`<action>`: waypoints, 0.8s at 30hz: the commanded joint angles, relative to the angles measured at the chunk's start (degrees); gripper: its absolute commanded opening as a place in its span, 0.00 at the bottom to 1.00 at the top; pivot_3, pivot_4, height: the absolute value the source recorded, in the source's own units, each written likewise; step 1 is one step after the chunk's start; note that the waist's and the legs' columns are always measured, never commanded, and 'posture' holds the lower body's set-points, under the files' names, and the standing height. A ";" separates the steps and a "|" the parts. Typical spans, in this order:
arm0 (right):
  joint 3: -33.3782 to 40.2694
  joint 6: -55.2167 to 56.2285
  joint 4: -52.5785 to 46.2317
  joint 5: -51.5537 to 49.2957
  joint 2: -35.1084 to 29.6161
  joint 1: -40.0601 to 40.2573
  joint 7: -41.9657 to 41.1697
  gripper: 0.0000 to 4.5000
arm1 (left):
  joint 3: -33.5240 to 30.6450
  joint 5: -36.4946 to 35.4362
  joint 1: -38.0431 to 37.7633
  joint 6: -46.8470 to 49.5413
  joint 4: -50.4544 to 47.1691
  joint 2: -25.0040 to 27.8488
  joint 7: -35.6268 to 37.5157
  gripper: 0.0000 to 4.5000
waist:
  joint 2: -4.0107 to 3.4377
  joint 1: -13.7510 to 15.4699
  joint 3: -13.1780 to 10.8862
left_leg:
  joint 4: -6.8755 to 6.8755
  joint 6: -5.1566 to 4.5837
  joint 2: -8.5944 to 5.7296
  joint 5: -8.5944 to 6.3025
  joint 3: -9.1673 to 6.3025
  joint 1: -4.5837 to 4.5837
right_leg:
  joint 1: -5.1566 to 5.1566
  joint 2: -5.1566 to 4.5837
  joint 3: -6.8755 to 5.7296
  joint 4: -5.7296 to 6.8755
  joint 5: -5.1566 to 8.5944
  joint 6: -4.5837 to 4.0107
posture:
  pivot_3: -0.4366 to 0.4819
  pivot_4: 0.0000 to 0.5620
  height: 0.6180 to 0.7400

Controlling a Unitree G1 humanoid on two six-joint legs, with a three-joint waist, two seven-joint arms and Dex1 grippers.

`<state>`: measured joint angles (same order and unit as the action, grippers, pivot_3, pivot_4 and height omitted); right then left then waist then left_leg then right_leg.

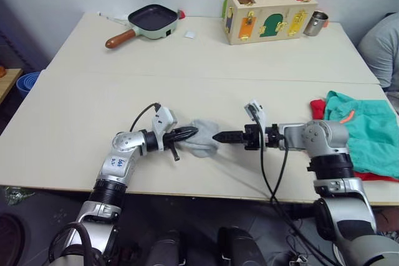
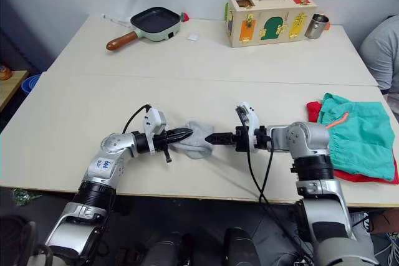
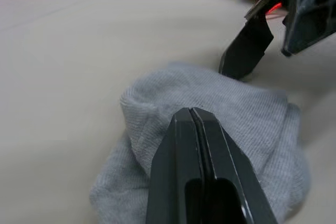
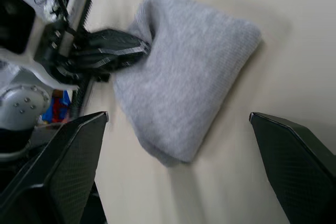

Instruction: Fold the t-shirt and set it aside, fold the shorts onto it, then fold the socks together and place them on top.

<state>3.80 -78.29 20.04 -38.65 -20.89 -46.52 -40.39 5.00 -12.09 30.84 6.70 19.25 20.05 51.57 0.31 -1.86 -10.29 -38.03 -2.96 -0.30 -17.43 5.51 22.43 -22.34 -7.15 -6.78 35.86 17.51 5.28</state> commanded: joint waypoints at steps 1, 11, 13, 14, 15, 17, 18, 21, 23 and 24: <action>-0.26 -3.17 4.39 0.50 3.81 -1.66 1.91 1.00 | 0.20 0.81 -0.18 -0.61 0.17 0.26 -0.22 0.00 | 0.00 -0.05 0.01 | 0.00 0.00 0.01 0.00 0.01 -0.01 | 0.00 0.00 0.00 0.02 0.00 0.00 | 0.48 0.27 1.00; 3.60 -1.29 9.25 2.07 8.92 -5.23 5.03 0.33 | -1.70 -0.19 -1.09 -1.51 -0.40 1.52 0.25 0.00 | -0.01 0.05 0.01 | 0.04 0.02 0.01 0.01 0.02 0.07 | -0.10 0.00 0.02 0.04 0.00 0.00 | 0.48 0.27 1.00; 4.80 -1.52 8.89 1.89 8.44 -5.11 5.49 0.18 | -2.42 -1.20 -1.82 -1.86 -1.78 1.92 1.05 0.00 | -0.01 0.03 0.01 | 0.04 0.02 0.01 0.01 0.02 0.09 | -0.11 0.00 0.02 0.04 0.00 0.00 | 0.48 0.27 1.00; 5.25 -1.97 8.23 1.63 7.92 -4.94 5.37 0.10 | -2.96 -2.08 -2.30 -2.50 -2.76 2.09 1.88 0.00 | -0.01 0.05 0.01 | 0.04 0.02 0.01 0.02 0.02 0.09 | -0.11 0.00 0.02 0.04 0.00 0.00 | 0.48 0.27 1.00; 6.32 -2.98 6.73 0.84 6.89 -4.53 5.07 0.04 | -4.08 -3.77 -2.99 -1.62 -4.71 2.26 2.36 0.00 | -0.01 0.05 0.01 | 0.04 0.02 0.01 0.02 0.01 0.09 | -0.11 -0.01 0.02 0.04 0.00 0.00 | 0.48 0.27 1.00; 8.50 -5.04 3.13 -1.12 4.72 -3.58 4.36 0.01 | -5.44 -6.48 -4.36 0.32 -8.56 3.31 3.79 0.00 | -0.01 0.31 0.01 | 0.03 0.02 0.00 0.02 0.00 0.16 | -0.14 -0.03 0.02 0.01 0.00 0.00 | 0.48 0.27 1.00; 9.89 -6.63 0.22 -2.67 2.96 -2.85 3.53 0.01 | -5.78 -7.91 -5.41 1.85 -11.50 4.57 5.13 0.00 | -0.01 0.40 0.00 | 0.02 0.00 -0.01 0.03 -0.07 0.22 | -0.17 -0.05 -0.01 0.00 0.00 0.00 | 0.48 0.27 1.00; 14.51 -10.89 -6.53 -7.04 -2.17 -1.39 1.59 0.01 | -6.67 -12.37 -7.65 7.23 -19.37 7.88 7.61 0.08 | -0.03 0.41 -0.01 | -0.05 -0.05 -0.08 0.02 -0.16 0.63 | -0.45 -0.12 -0.06 -0.05 0.00 0.00 | 0.48 0.27 1.00; 18.97 -13.48 -8.49 -9.23 -8.09 -0.92 0.88 0.01 | -8.55 -16.45 -8.61 10.36 -25.15 9.42 7.77 0.19 | -0.05 0.46 -0.02 | -0.04 -0.08 -0.09 0.00 -0.19 0.70 | -0.46 -0.13 -0.09 -0.13 0.00 0.00 | 0.48 0.27 1.00; 22.03 -13.97 -7.93 -9.33 -11.33 -0.90 0.91 0.01 | -9.89 -18.75 -8.97 12.15 -27.94 9.76 7.02 0.26 | -0.05 0.55 -0.02 | -0.04 -0.10 -0.10 0.00 -0.19 0.72 | -0.44 -0.13 -0.12 -0.19 0.00 0.00 | 0.48 0.27 1.00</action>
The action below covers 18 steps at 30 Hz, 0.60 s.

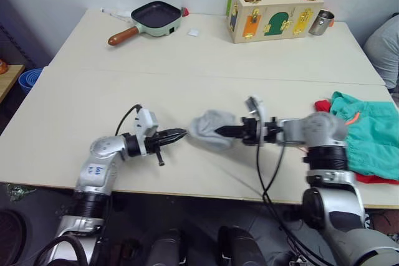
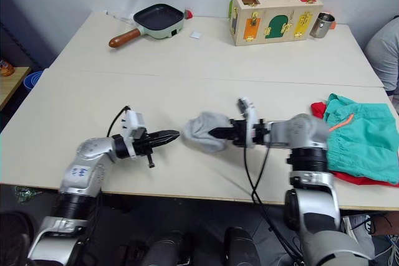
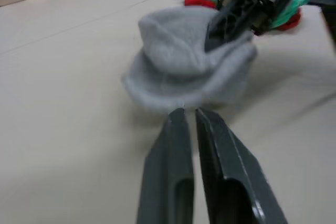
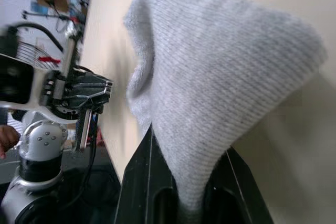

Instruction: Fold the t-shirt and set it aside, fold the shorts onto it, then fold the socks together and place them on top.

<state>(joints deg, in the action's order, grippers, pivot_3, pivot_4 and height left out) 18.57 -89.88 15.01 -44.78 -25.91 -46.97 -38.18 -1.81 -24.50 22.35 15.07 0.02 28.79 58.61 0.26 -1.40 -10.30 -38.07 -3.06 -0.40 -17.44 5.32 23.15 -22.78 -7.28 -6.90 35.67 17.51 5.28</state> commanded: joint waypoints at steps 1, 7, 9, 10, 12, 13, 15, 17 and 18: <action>10.17 -2.41 -1.71 -2.99 -9.38 -0.44 -1.07 0.01 | -4.10 -8.22 -0.92 5.65 -11.26 1.48 -0.86 0.32 | 0.00 0.24 0.00 | 0.00 -0.01 0.00 0.00 -0.02 0.01 | 0.03 0.00 -0.02 -0.05 0.00 0.00 | 0.48 0.27 1.00; 13.32 3.54 11.26 1.39 -28.80 0.86 -4.19 0.01 | -6.23 -12.80 -3.71 12.22 -19.68 3.18 -5.22 0.74 | -0.09 0.30 -0.06 | 0.03 -0.02 0.00 0.00 0.02 -0.09 | 0.18 0.06 -0.03 -0.17 0.00 0.01 | 0.48 0.27 1.00; 12.32 9.15 18.59 4.47 -33.40 0.51 -5.27 0.01 | -6.20 -13.55 -3.99 12.93 -20.84 2.82 -6.49 0.87 | -0.09 0.34 -0.06 | 0.02 -0.05 0.00 0.02 0.05 -0.09 | 0.19 0.08 -0.02 -0.20 0.00 0.01 | 0.48 0.27 1.00; 11.43 11.64 21.98 5.89 -35.07 0.23 -6.02 0.01 | -6.08 -13.68 -4.07 13.13 -21.17 2.75 -6.89 0.94 | -0.09 0.37 -0.06 | 0.02 -0.06 0.00 0.04 0.09 -0.10 | 0.21 0.09 -0.01 -0.20 0.00 0.01 | 0.48 0.27 1.00; 9.80 16.55 27.96 8.62 -36.88 -0.68 -6.74 0.01 | -5.82 -13.88 -4.24 13.37 -21.59 2.72 -7.45 1.00 | -0.09 0.24 -0.06 | 0.01 -0.06 0.00 0.05 0.13 -0.13 | 0.22 0.11 0.01 -0.20 0.00 0.01 | 0.48 0.27 1.00; 9.09 19.44 31.35 10.29 -37.36 -1.24 -6.56 0.01 | -5.65 -13.58 -4.34 13.07 -21.61 2.63 -7.65 1.00 | -0.09 0.11 -0.06 | 0.01 -0.06 0.01 0.06 0.18 -0.16 | 0.23 0.14 0.04 -0.19 0.00 0.01 | 0.48 0.27 1.00; 7.75 24.22 37.36 13.40 -37.81 -2.22 -5.82 0.01 | -5.29 -13.19 -4.54 12.76 -21.76 2.46 -7.97 1.00 | -0.09 -0.02 -0.06 | 0.01 -0.03 0.03 0.07 0.22 -0.20 | 0.26 0.18 0.07 -0.19 0.00 0.02 | 0.48 0.27 1.00; 6.33 26.66 41.32 15.66 -37.75 -2.87 -5.84 0.01 | -5.02 -12.75 -4.49 12.35 -21.89 2.63 -8.04 1.00 | -0.12 0.01 -0.08 | 0.01 0.01 0.05 0.09 0.22 -0.20 | 0.25 0.22 0.07 -0.18 0.00 0.02 | 0.48 0.27 1.00; 6.22 27.84 43.15 16.41 -37.49 -3.31 -5.17 0.01 | -5.08 -12.85 -4.43 12.42 -21.88 2.72 -8.12 1.00 | -0.16 0.07 -0.10 | 0.01 0.02 0.06 0.10 0.21 -0.20 | 0.25 0.24 0.07 -0.18 0.00 0.02 | 0.48 0.27 1.00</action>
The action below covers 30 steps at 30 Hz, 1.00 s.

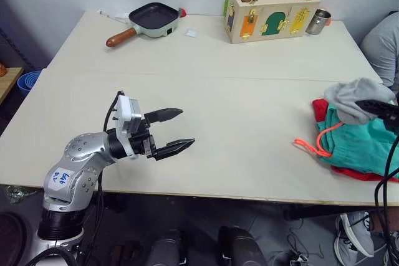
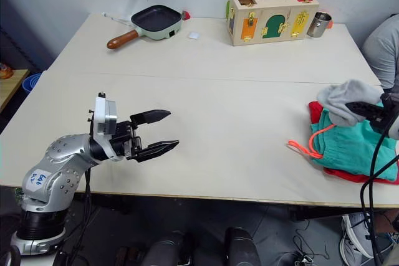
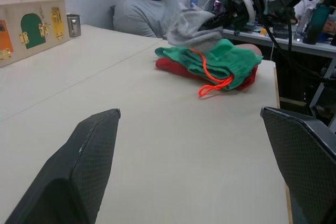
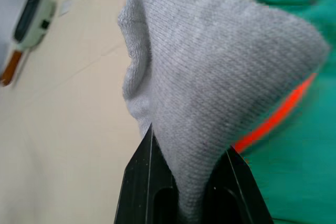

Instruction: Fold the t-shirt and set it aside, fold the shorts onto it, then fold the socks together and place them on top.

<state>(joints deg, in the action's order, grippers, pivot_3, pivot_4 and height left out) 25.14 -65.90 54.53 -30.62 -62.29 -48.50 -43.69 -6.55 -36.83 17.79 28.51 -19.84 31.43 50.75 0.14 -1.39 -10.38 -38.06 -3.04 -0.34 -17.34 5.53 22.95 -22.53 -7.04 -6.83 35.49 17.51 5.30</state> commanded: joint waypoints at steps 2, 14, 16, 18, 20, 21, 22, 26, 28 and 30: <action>-0.47 5.89 6.51 3.55 -0.45 -2.40 1.86 0.01 | -0.54 -0.45 0.22 -1.23 -1.87 0.21 -0.50 1.00 | -0.13 0.16 -0.07 | 0.00 0.00 0.00 0.00 0.00 0.01 | 0.00 0.01 0.00 0.00 0.00 0.00 | 0.48 0.27 1.00; -1.15 10.27 11.44 7.68 -2.19 -2.85 4.49 0.24 | -0.10 0.44 1.01 -1.62 -0.19 1.48 0.23 1.00 | -0.16 1.57 -0.08 | -0.07 0.05 0.02 0.03 -0.04 0.02 | 0.04 0.10 0.05 -0.07 -0.01 0.02 | 0.48 0.27 1.00; -2.06 8.73 10.35 8.24 -3.93 -2.93 3.30 0.39 | 0.26 1.56 1.00 -2.09 0.20 2.72 1.09 1.00 | -0.19 1.59 -0.09 | -0.07 0.05 0.02 0.03 -0.05 0.05 | 0.04 0.11 0.05 -0.10 -0.02 0.03 | 0.48 0.27 1.00; -4.59 7.36 8.31 9.53 -5.97 -2.20 -0.40 0.53 | -0.18 1.91 0.85 -2.25 0.63 3.82 1.56 1.00 | -0.34 1.55 -0.17 | -0.06 0.05 0.02 0.02 -0.06 0.05 | 0.04 0.13 0.05 -0.10 -0.02 0.03 | 0.48 0.27 1.00; -10.51 7.54 4.01 12.52 -9.52 0.55 -7.29 0.70 | -1.04 2.50 0.02 -2.65 1.03 5.65 2.24 1.00 | -0.49 1.53 -0.21 | -0.06 0.06 0.04 0.02 -0.05 0.06 | 0.03 0.15 0.06 -0.13 -0.02 0.03 | 0.48 0.27 1.00; -13.36 8.13 1.93 13.88 -11.12 2.09 -10.53 0.76 | -1.38 2.87 -0.49 -3.00 1.22 6.50 2.68 1.00 | -0.58 1.57 -0.27 | -0.06 0.06 0.04 0.02 -0.05 0.06 | 0.02 0.15 0.06 -0.14 -0.02 0.03 | 0.48 0.27 1.00; -15.89 9.33 -0.23 14.94 -12.52 3.96 -13.99 0.85 | -1.64 3.14 -0.95 -3.51 1.43 7.09 3.02 1.00 | -0.66 1.57 -0.28 | -0.05 0.06 0.05 0.02 -0.07 0.08 | 0.00 0.16 0.05 -0.14 -0.02 0.03 | 0.48 0.27 1.00; -19.24 19.31 -6.43 16.59 -16.55 9.78 -24.34 0.99 | -2.09 6.09 -3.92 -8.65 2.10 8.81 4.73 1.00 | -0.73 1.17 -0.28 | -0.05 0.10 0.08 0.00 -0.01 0.03 | -0.01 0.21 0.09 -0.11 -0.02 0.03 | 0.48 0.27 1.00; -17.80 27.77 -10.50 16.00 -16.37 12.79 -28.18 0.99 | -2.12 8.37 -5.92 -10.42 2.20 9.60 4.66 1.00 | -0.71 0.96 -0.29 | -0.05 0.11 0.13 -0.01 0.14 -0.06 | 0.00 0.25 0.22 -0.12 -0.02 0.04 | 0.48 0.27 1.00; -14.88 35.95 -18.92 12.39 -12.30 16.15 -32.13 0.99 | -2.71 12.07 -9.41 -13.39 2.95 10.64 3.87 1.00 | -0.73 0.96 -0.31 | 0.00 0.20 0.19 -0.06 0.35 -0.37 | 0.06 0.30 0.46 -0.14 -0.02 0.04 | 0.48 0.27 1.00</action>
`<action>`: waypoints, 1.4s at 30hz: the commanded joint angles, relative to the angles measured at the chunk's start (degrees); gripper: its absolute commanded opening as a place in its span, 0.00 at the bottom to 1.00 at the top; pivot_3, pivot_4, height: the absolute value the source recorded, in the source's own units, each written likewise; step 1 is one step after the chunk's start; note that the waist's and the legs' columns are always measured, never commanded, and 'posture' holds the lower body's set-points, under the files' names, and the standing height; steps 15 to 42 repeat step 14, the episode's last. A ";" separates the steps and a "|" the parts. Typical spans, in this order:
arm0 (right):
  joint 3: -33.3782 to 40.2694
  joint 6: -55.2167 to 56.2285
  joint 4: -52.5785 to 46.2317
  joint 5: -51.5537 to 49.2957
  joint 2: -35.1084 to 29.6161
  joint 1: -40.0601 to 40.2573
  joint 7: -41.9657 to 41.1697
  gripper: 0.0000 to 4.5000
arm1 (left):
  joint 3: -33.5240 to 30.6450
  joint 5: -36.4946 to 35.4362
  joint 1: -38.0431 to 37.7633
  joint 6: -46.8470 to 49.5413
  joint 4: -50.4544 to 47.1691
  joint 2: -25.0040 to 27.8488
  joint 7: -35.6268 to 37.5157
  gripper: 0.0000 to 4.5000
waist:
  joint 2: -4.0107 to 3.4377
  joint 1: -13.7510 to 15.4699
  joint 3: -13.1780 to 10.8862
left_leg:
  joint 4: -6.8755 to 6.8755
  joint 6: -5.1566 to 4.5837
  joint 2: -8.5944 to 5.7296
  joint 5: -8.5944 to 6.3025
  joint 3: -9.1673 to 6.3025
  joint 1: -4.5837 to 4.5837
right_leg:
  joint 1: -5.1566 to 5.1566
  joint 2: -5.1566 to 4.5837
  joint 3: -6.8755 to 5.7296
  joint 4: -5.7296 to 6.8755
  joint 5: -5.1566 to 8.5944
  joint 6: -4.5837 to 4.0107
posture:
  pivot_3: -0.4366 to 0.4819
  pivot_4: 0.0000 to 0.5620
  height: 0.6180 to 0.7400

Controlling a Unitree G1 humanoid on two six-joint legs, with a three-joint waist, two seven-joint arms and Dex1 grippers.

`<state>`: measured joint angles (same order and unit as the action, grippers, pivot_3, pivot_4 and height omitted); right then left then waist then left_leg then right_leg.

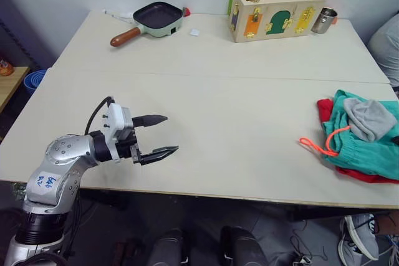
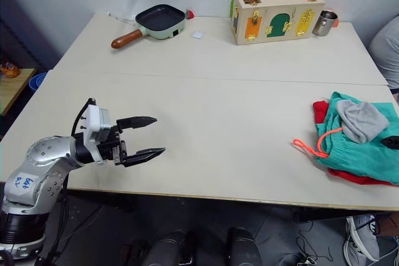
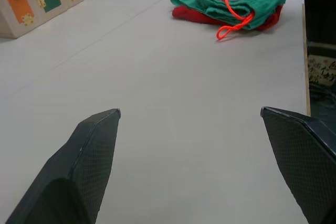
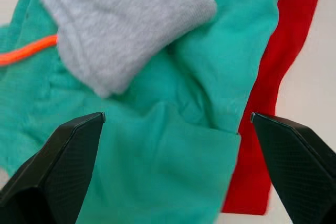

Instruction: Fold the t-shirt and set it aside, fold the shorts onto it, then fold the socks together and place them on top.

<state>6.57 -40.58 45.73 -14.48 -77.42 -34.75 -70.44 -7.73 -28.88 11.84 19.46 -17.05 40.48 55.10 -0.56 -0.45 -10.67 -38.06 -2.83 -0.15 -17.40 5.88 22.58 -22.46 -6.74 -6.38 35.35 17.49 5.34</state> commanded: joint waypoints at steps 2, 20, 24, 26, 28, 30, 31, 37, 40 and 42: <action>4.94 21.91 -21.96 -6.73 11.17 5.99 -6.24 0.99 | -2.67 8.25 -7.63 -7.99 1.50 2.79 -1.65 1.00 | 0.19 -0.96 0.01 | 0.13 0.10 0.15 -0.05 0.23 -0.30 | 0.07 0.09 0.23 0.00 0.00 0.00 | 0.48 0.27 1.00; -3.23 62.74 -26.65 -4.63 38.13 13.13 -12.47 0.99 | -5.10 12.92 -11.82 -14.88 4.87 2.40 -5.59 1.00 | 0.26 1.61 -0.11 | -0.05 -0.04 0.14 -0.33 0.18 -0.27 | 0.11 -0.03 0.22 0.23 0.04 -0.09 | 0.48 0.27 1.00; -3.23 62.74 -26.65 -4.63 38.13 13.13 -12.47 0.99 | -5.10 12.92 -11.82 -14.88 4.87 2.40 -5.59 1.00 | 0.26 1.61 -0.11 | -0.05 -0.04 0.14 -0.33 0.18 -0.27 | 0.11 -0.03 0.22 0.23 0.04 -0.09 | 0.48 0.27 1.00; -3.23 62.74 -26.65 -4.63 38.13 13.13 -12.47 0.99 | -5.10 12.92 -11.82 -14.88 4.87 2.40 -5.59 1.00 | 0.26 1.61 -0.11 | -0.05 -0.04 0.14 -0.33 0.18 -0.27 | 0.11 -0.03 0.22 0.23 0.04 -0.09 | 0.48 0.27 1.00; -3.23 62.74 -26.65 -4.63 38.13 13.13 -12.47 0.99 | -5.10 12.92 -11.82 -14.88 4.87 2.40 -5.59 1.00 | 0.26 1.61 -0.11 | -0.05 -0.04 0.14 -0.33 0.18 -0.27 | 0.11 -0.03 0.22 0.23 0.04 -0.09 | 0.48 0.27 1.00; -3.23 62.74 -26.65 -4.63 38.13 13.13 -12.47 0.99 | -5.10 12.92 -11.82 -14.88 4.87 2.40 -5.59 1.00 | 0.26 1.61 -0.11 | -0.05 -0.04 0.14 -0.33 0.18 -0.27 | 0.11 -0.03 0.22 0.23 0.04 -0.09 | 0.48 0.27 1.00; -3.23 62.74 -26.65 -4.63 38.13 13.13 -12.47 0.99 | -5.10 12.92 -11.82 -14.88 4.87 2.40 -5.59 1.00 | 0.26 1.61 -0.11 | -0.05 -0.04 0.14 -0.33 0.18 -0.27 | 0.11 -0.03 0.22 0.23 0.04 -0.09 | 0.48 0.27 1.00; -3.23 62.74 -26.65 -4.63 38.13 13.13 -12.47 0.99 | -5.10 12.92 -11.82 -14.88 4.87 2.40 -5.59 1.00 | 0.26 1.61 -0.11 | -0.05 -0.04 0.14 -0.33 0.18 -0.27 | 0.11 -0.03 0.22 0.23 0.04 -0.09 | 0.48 0.27 1.00; -3.23 62.74 -26.65 -4.63 38.13 13.13 -12.47 0.99 | -5.10 12.92 -11.82 -14.88 4.87 2.40 -5.59 1.00 | 0.26 1.61 -0.11 | -0.05 -0.04 0.14 -0.33 0.18 -0.27 | 0.11 -0.03 0.22 0.23 0.04 -0.09 | 0.48 0.27 1.00; -3.23 62.74 -26.65 -4.63 38.13 13.13 -12.47 0.99 | -5.10 12.92 -11.82 -14.88 4.87 2.40 -5.59 1.00 | 0.26 1.61 -0.11 | -0.05 -0.04 0.14 -0.33 0.18 -0.27 | 0.11 -0.03 0.22 0.23 0.04 -0.09 | 0.48 0.27 1.00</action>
